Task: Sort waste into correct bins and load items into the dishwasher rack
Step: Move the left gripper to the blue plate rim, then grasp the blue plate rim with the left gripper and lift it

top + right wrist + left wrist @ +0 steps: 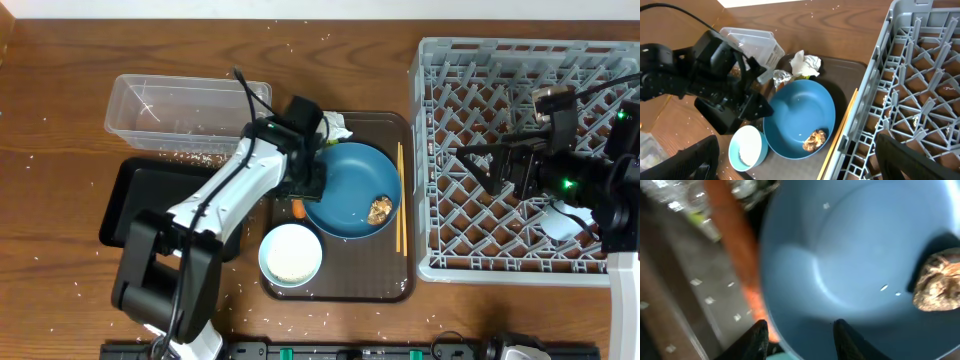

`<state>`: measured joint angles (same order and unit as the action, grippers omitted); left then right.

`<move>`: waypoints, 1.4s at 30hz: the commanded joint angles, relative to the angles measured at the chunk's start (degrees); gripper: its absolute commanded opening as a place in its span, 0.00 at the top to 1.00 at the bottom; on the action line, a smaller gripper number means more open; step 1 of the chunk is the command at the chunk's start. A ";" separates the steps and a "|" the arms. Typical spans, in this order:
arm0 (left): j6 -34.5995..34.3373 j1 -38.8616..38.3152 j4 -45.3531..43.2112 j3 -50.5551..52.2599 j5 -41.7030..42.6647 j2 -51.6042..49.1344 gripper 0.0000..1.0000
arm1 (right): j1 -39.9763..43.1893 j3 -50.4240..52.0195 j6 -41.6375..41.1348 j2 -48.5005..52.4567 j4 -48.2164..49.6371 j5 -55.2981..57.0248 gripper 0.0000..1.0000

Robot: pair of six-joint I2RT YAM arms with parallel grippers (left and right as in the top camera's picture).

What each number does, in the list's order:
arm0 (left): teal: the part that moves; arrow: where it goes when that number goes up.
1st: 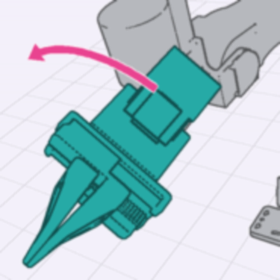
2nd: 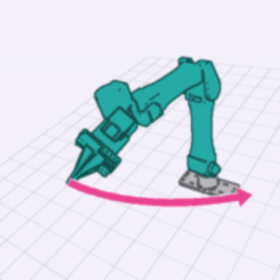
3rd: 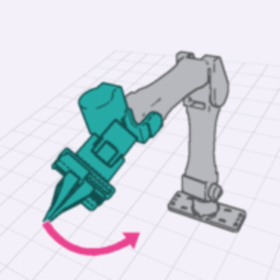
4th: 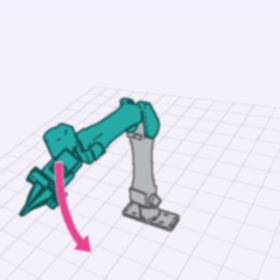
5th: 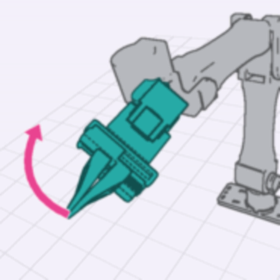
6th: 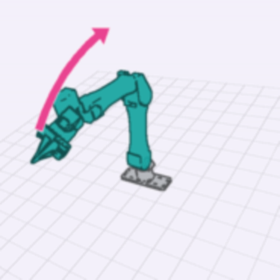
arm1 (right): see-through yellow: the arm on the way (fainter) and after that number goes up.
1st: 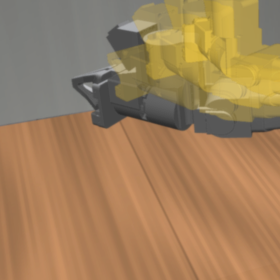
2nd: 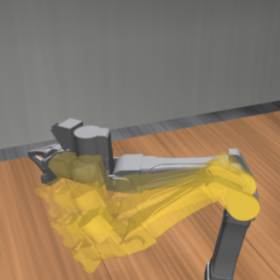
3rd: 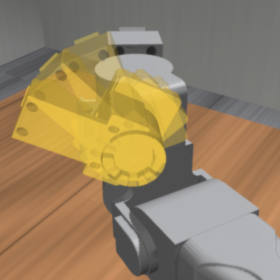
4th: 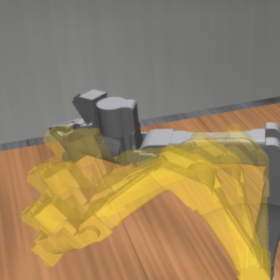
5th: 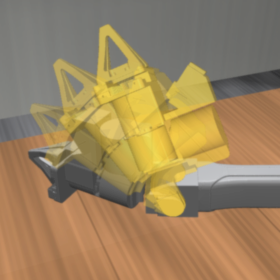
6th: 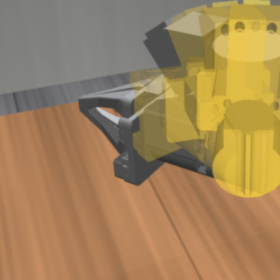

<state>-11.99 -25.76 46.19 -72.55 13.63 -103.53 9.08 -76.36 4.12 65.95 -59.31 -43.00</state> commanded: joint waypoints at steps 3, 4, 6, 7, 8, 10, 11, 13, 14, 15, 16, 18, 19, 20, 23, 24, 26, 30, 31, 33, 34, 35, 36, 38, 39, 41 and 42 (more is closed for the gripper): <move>0.09 -0.42 -0.57 0.46 1.86 -2.91 0.60 | -0.33 0.02 -0.70 0.07 -0.07 -0.26 0.09; 0.09 -0.42 -0.42 0.46 1.77 -3.43 0.64 | -0.33 0.02 -0.70 0.07 -0.07 -0.28 0.09; 0.07 -0.42 0.24 0.46 1.77 -3.63 0.71 | -0.33 0.02 -0.87 0.07 -0.07 -0.28 0.09; 0.07 -0.42 0.33 0.42 1.79 -3.41 0.71 | -0.33 0.02 -0.90 0.07 -0.07 -0.26 0.09; 0.07 -0.42 0.28 0.28 1.79 -3.15 0.71 | -0.33 0.02 -0.87 0.07 -0.07 -0.26 0.09; 0.09 -0.42 0.09 -0.31 1.77 -2.49 0.71 | -0.33 0.02 -0.87 0.07 0.26 -0.24 0.09; 0.07 -0.42 0.11 -0.70 1.79 -2.19 0.70 | -0.33 0.02 -0.87 0.07 0.57 -0.17 0.09; 0.09 -0.44 0.20 -0.87 1.79 -1.95 0.70 | -0.33 0.02 -0.87 0.07 0.87 0.07 0.09; 0.07 -0.42 0.44 -0.87 1.77 -1.90 0.69 | -0.33 0.02 -0.87 0.07 0.85 0.15 0.09; 0.07 -0.42 0.85 -0.87 1.77 -1.90 0.66 | -0.33 0.02 -0.87 0.07 0.79 0.15 0.09; 0.07 -0.42 1.22 -0.87 1.77 -1.90 0.64 | -0.33 0.02 -0.87 0.07 0.68 0.15 0.09; 0.09 -0.42 1.90 -0.87 1.77 -1.84 0.60 | -0.33 0.02 -0.87 0.07 0.61 0.17 0.09; 0.09 -0.42 2.27 -0.90 1.79 -1.77 0.59 | -0.33 0.02 -0.87 0.07 0.63 0.24 0.09; 0.07 -0.42 3.02 -1.09 1.79 -1.51 0.58 | -0.33 0.02 -0.87 0.07 0.68 0.61 0.09; 0.09 -0.42 5.25 -2.16 1.75 -0.35 0.57 | -0.33 0.02 -0.87 0.07 0.63 1.40 0.09; 0.09 -0.42 5.92 -2.71 1.38 0.39 0.57 | -0.33 0.02 -0.87 0.07 0.74 1.46 0.09; 0.09 -0.42 6.91 -3.63 -1.31 2.10 0.57 | -0.33 0.02 -0.87 0.07 0.85 1.46 0.09; 0.09 -0.42 7.61 -4.28 -7.61 6.47 0.52 | -0.33 0.02 -0.87 0.11 0.85 1.49 0.09; 0.09 -0.42 7.61 -4.28 -8.50 7.13 0.51 | -0.33 0.02 -0.87 0.11 0.83 1.53 0.09; 0.09 -0.42 7.61 -4.28 -9.22 7.43 0.50 | -0.33 0.02 -0.87 0.11 0.83 1.66 0.09; 0.09 -0.42 7.52 -4.15 -9.22 7.15 0.50 | -0.33 0.02 -0.87 0.11 0.83 1.66 0.09; 0.09 -0.42 7.41 -3.82 -9.33 6.54 0.50 | -0.33 0.02 -0.87 0.11 0.83 1.64 0.09; 0.09 -0.42 7.32 -3.61 -9.49 6.12 0.50 | -0.33 0.02 -0.87 0.13 0.83 1.64 0.09; 0.07 -0.39 7.30 -2.99 -10.91 4.31 0.50 | -0.33 0.02 -0.87 0.17 0.79 1.64 0.09; 0.07 -0.35 7.23 -2.78 -11.87 3.32 0.50 | -0.33 0.02 -0.87 0.22 0.70 1.64 0.09; 0.07 -0.31 6.97 -2.67 -13.09 0.96 0.50 | -0.33 0.02 -0.87 0.22 0.50 1.66 0.09; 0.07 -0.31 6.64 -2.67 -13.05 -0.22 0.50 | -0.33 0.02 -0.87 0.22 0.39 1.64 0.09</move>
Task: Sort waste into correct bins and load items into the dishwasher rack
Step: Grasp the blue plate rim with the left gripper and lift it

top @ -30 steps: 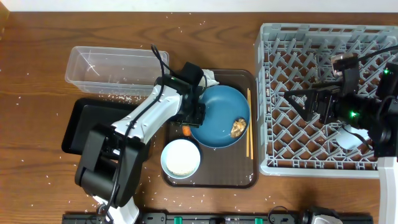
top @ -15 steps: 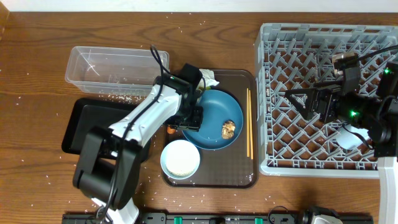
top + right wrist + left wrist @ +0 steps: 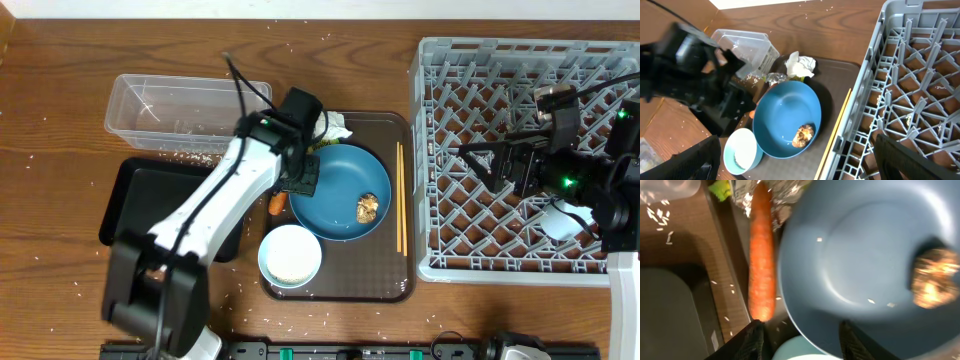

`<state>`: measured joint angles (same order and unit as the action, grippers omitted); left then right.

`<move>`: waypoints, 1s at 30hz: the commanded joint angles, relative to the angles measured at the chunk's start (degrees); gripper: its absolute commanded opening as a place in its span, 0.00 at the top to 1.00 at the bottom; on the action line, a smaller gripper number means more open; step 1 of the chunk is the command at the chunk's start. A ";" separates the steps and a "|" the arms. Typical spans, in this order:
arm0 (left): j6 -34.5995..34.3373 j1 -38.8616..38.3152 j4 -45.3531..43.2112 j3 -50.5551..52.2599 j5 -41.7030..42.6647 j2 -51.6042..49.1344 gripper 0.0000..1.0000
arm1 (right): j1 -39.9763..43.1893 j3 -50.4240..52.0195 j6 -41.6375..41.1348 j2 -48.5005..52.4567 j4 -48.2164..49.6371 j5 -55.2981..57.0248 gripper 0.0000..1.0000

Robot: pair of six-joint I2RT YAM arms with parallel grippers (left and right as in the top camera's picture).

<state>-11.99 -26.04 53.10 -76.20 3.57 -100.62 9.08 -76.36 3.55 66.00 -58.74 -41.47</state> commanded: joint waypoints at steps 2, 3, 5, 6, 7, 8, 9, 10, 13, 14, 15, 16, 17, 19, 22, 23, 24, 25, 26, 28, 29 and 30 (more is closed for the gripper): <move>0.02 -0.02 -0.70 0.98 -2.58 -4.81 0.50 | -0.33 0.02 -0.31 0.17 -0.42 0.11 0.09; -0.39 -0.04 -0.87 0.98 -2.29 -5.51 0.50 | -0.33 0.02 -0.31 0.17 -0.46 0.11 0.09; -0.57 -0.09 -1.09 0.98 -0.33 -6.86 0.50 | -0.33 0.02 -0.31 0.17 -0.59 0.11 0.09; -0.57 -0.09 -1.18 0.98 1.22 -7.48 0.50 | -0.33 0.02 -0.31 0.17 -0.63 0.11 0.09; -0.57 -0.09 -1.33 0.98 2.49 -7.89 0.50 | -0.33 0.02 -0.31 0.17 -0.63 0.11 0.09; -0.55 -0.09 -1.55 0.98 3.41 -8.39 0.51 | -0.33 0.02 -0.31 0.17 -0.66 0.13 0.09; -0.57 -0.09 -1.79 0.98 3.87 -8.76 0.51 | -0.33 0.02 -0.31 0.17 -0.66 0.11 0.09; -0.57 -0.09 -2.05 0.98 3.93 -9.29 0.51 | -0.33 0.02 -0.31 0.17 -0.63 0.11 0.09; -0.55 -0.09 -3.02 0.98 3.93 -10.69 0.52 | -0.33 0.02 -0.31 0.20 -0.66 0.11 0.09; -0.55 -0.09 -3.30 0.98 3.91 -11.19 0.52 | -0.33 0.02 -0.31 0.20 -0.66 0.11 0.09; -0.52 -0.09 -3.50 0.98 3.91 -11.54 0.52 | -0.33 0.02 -0.31 0.20 -0.66 0.11 0.09; -0.52 -0.09 -3.65 0.98 3.91 -11.91 0.53 | -0.33 0.02 -0.31 0.20 -0.66 0.11 0.09; -0.55 -0.09 -3.89 0.98 3.91 -12.20 0.57 | -0.33 0.02 -0.31 0.20 -0.66 0.11 0.09; -0.55 -0.09 -4.17 0.98 3.91 -12.50 0.66 | -0.33 0.02 -0.31 0.20 -0.72 0.11 0.09; -0.52 -0.07 -4.37 0.96 3.89 -12.44 0.81 | -0.33 0.02 -0.31 0.20 -0.83 0.13 0.10; -0.52 -0.07 -4.31 0.96 3.89 -12.41 0.87 | -0.33 0.02 -0.31 0.20 -0.83 0.11 0.10; -0.52 -0.07 -4.13 0.94 3.89 -12.35 0.94 | -0.33 0.02 -0.31 0.20 -0.83 0.11 0.10; -0.55 -0.02 -3.89 0.90 3.91 -12.13 0.94 | -0.33 0.02 -0.31 0.20 -0.83 0.11 0.09; -0.57 -0.02 -3.37 0.70 3.91 -11.72 0.94 | -0.33 0.02 -0.31 0.20 -0.83 0.13 0.10; -0.57 0.00 -2.12 -0.15 3.91 -10.54 0.94 | -0.33 0.02 -0.31 0.20 -0.83 0.11 0.09; -0.57 0.04 -1.51 -0.70 3.91 -9.66 0.94 | -0.33 0.02 -0.31 0.20 -0.83 0.13 0.09; -0.55 0.13 -0.81 -1.51 3.91 -8.41 0.94 | -0.33 0.02 -0.31 0.20 -0.83 0.11 0.09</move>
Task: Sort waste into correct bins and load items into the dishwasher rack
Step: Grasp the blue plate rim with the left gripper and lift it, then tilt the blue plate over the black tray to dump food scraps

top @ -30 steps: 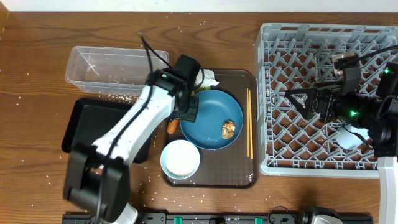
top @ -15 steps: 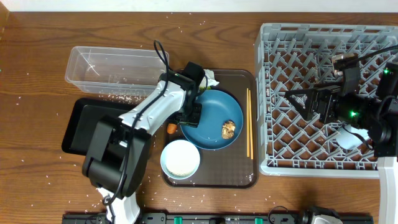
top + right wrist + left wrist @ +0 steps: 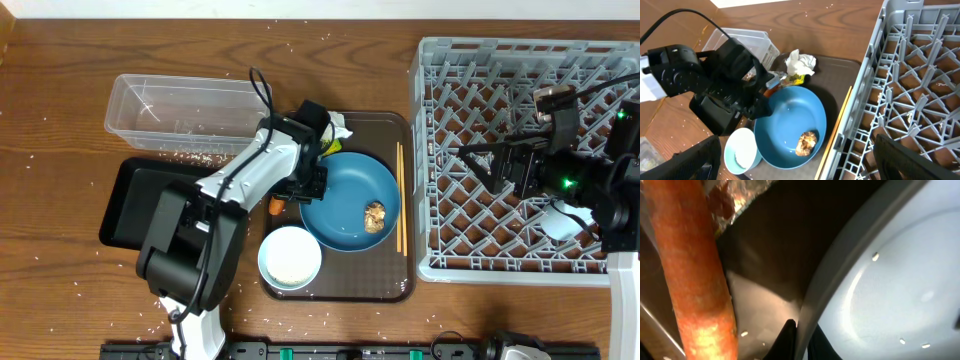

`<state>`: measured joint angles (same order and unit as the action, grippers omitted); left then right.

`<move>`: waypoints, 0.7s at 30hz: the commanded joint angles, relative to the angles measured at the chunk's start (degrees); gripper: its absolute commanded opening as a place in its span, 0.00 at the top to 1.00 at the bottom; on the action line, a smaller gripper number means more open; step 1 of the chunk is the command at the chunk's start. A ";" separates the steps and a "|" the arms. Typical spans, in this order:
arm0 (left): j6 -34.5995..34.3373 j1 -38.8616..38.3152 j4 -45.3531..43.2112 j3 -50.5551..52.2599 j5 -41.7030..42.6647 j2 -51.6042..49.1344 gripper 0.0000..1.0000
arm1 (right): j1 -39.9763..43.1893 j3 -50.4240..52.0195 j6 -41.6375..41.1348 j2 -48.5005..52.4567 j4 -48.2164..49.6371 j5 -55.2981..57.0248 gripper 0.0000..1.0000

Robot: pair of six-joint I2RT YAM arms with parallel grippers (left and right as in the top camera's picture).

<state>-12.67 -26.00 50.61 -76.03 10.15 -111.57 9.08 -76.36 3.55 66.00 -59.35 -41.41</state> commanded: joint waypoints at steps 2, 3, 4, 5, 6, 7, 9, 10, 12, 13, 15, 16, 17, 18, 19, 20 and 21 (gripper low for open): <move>0.13 0.52 3.04 -3.37 -2.67 5.33 0.94 | -0.33 0.02 -0.31 0.20 -0.24 0.04 0.10; 0.11 0.83 3.43 -3.98 -2.67 6.86 0.94 | -0.33 0.02 -0.31 0.20 -0.24 0.07 0.10; 0.11 1.27 3.65 -4.42 -2.67 8.55 0.94 | -0.33 0.02 -0.31 0.20 -0.24 0.04 0.10; 0.13 1.81 3.78 -4.68 -2.67 10.40 0.94 | -0.33 0.02 -0.31 0.20 -0.24 0.04 0.10; 0.13 2.49 3.80 -4.74 -2.67 12.20 0.94 | -0.33 0.02 -0.31 0.20 -0.26 0.04 0.10; 0.13 3.58 4.02 -4.74 -2.67 14.73 0.94 | -0.33 0.02 -0.31 0.20 -0.26 0.04 0.10; 0.13 5.70 5.01 -4.74 -2.69 18.36 0.94 | -0.33 0.02 -0.31 0.20 -0.28 0.04 0.10; 0.15 6.97 5.92 -4.74 -2.93 20.11 0.94 | -0.33 0.02 -0.31 0.20 -0.28 0.04 0.10; 0.15 10.01 9.05 -4.74 -5.01 23.82 0.94 | -0.33 0.02 -0.33 0.20 -0.39 0.04 0.11; 0.15 11.80 11.26 -4.74 -7.04 25.75 0.94 | -0.33 0.02 -0.33 0.20 -0.44 0.04 0.10; 0.13 15.06 15.32 -4.74 -11.69 28.85 0.94 | -0.33 0.02 -0.33 0.20 -0.46 0.07 0.11; 0.13 17.07 17.75 -4.74 -14.67 30.53 0.94 | -0.33 0.02 -0.31 0.20 -0.44 0.07 0.11; 0.13 18.86 19.89 -4.74 -17.20 31.95 0.94 | -0.33 0.02 -0.31 0.20 -0.42 0.04 0.11; 0.13 20.68 21.97 -4.74 -19.56 33.29 0.94 | -0.33 0.02 -0.31 0.20 -0.42 0.04 0.11; 0.11 22.49 23.93 -4.74 -21.90 34.56 0.94 | -0.33 0.02 -0.31 0.20 -0.42 0.07 0.11; 0.11 24.76 26.16 -4.74 -24.92 36.09 0.94 | -0.33 0.02 -0.31 0.20 -0.42 0.07 0.11; 0.11 26.38 27.65 -4.74 -27.19 37.07 0.94 | -0.33 0.02 -0.31 0.20 -0.35 0.07 0.10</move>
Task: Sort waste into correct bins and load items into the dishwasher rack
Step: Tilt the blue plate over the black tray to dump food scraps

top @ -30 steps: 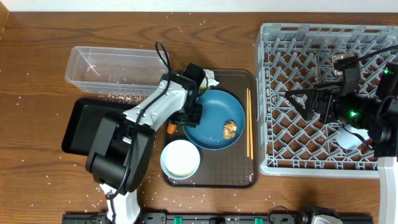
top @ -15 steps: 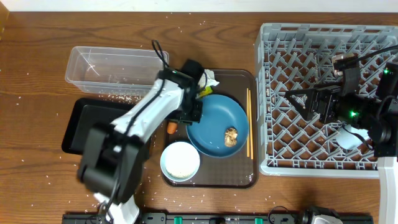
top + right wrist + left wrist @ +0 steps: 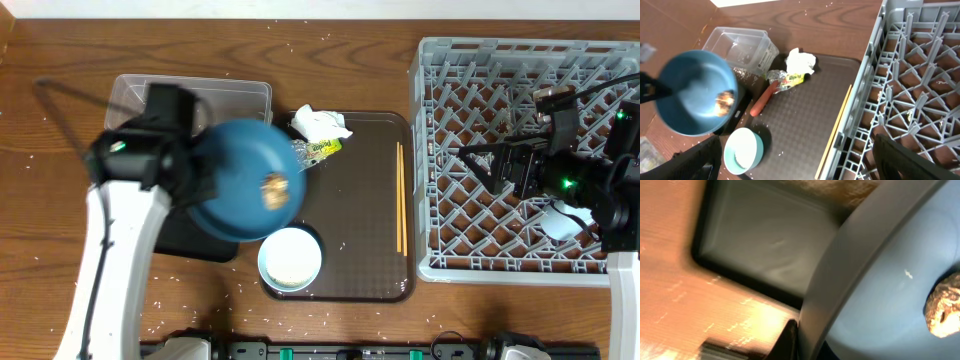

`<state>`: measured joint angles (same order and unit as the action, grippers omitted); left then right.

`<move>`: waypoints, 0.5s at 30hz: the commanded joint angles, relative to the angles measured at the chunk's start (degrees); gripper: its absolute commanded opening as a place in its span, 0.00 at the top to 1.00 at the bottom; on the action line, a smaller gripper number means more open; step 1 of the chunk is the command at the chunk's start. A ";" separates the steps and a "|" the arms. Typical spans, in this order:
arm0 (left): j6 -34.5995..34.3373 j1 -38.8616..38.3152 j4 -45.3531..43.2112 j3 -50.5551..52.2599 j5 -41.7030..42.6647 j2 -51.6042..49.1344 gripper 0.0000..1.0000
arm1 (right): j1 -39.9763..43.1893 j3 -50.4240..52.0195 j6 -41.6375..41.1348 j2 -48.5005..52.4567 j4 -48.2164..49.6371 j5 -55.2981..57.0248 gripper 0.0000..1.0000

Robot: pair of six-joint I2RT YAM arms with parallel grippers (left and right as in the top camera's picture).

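Note:
My left gripper [image 3: 797,341] is shut on the rim of the blue plate [image 3: 240,180], holding it tilted in the air left of the brown tray [image 3: 360,230]. A brown food lump [image 3: 272,190] still lies on the plate [image 3: 890,280]. Under the plate is the black bin [image 3: 765,245], partly hidden in the overhead view. In the right wrist view an orange carrot [image 3: 762,100] lies at the tray's left edge. My right gripper [image 3: 796,141] hangs open over the grey dishwasher rack [image 3: 520,70], nothing between its fingers.
On the tray are a small bowl of rice [image 3: 290,257], chopsticks [image 3: 400,195], crumpled paper [image 3: 320,122] and a wrapper [image 3: 322,149]. A clear container [image 3: 200,98] stands behind the black bin. A white cup [image 3: 560,222] sits in the rack. Rice grains are scattered over the table.
The left gripper, then shut on the plate's rim on the tray, now holds the plate raised and to the left, over the black bin. The carrot lies uncovered. The right arm is unchanged.
At first the left gripper was open at the plate's left rim beside the carrot. Then it was open a little higher and the plate sat further left. Then it was shut on the rim. Now the plate is off the tray, over the black bin.

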<state>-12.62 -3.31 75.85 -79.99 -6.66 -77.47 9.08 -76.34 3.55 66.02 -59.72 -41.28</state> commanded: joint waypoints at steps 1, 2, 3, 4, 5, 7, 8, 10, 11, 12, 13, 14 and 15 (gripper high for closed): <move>-0.90 5.42 3.85 -0.79 -12.96 3.96 0.94 | -0.33 0.00 -0.31 0.17 0.13 -0.07 0.10; -3.21 6.71 4.72 -0.79 -15.04 4.68 0.94 | -0.33 0.00 -0.31 0.17 0.20 -0.07 0.10; -5.90 7.87 5.57 -0.79 -17.29 5.20 0.94 | -0.33 0.00 -0.31 0.17 0.26 -0.07 0.10; -9.68 8.92 7.08 -0.76 -20.28 5.49 0.94 | -0.33 0.00 -0.31 0.17 0.37 -0.07 0.10; -13.31 9.44 8.79 -0.74 -22.77 5.51 0.94 | -0.33 0.00 -0.31 0.17 0.37 -0.07 0.10; -18.34 9.55 11.50 -0.26 -28.26 4.98 0.94 | -0.33 0.00 -0.31 0.17 0.35 -0.07 0.10; -20.06 9.40 12.33 0.13 -30.86 4.46 0.94 | -0.33 0.00 -0.31 0.17 0.37 -0.09 0.10; -22.62 8.96 12.81 0.37 -32.24 3.02 0.94 | -0.33 0.00 -0.31 0.17 0.52 -0.09 0.10; -23.45 8.96 12.76 0.37 -33.03 2.03 0.94 | -0.33 0.00 -0.31 0.17 0.70 -0.09 0.10; -24.15 8.96 12.81 0.37 -33.77 1.05 0.94 | -0.33 0.00 -0.33 0.17 0.92 -0.09 0.10; -25.05 8.96 12.74 0.37 -34.67 0.02 0.94 | -0.33 0.00 -0.31 0.17 1.09 -0.09 0.10; -26.23 8.96 12.57 0.37 -36.00 -1.42 0.94 | -0.33 0.00 -0.31 0.17 1.16 -0.09 0.10; -26.71 8.96 12.28 0.37 -36.63 -2.80 0.94 | -0.33 0.00 -0.31 0.17 1.22 -0.09 0.10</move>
<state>-33.19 5.89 88.42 -79.96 -36.45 -77.08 9.08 -76.34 3.55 66.02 -58.78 -41.28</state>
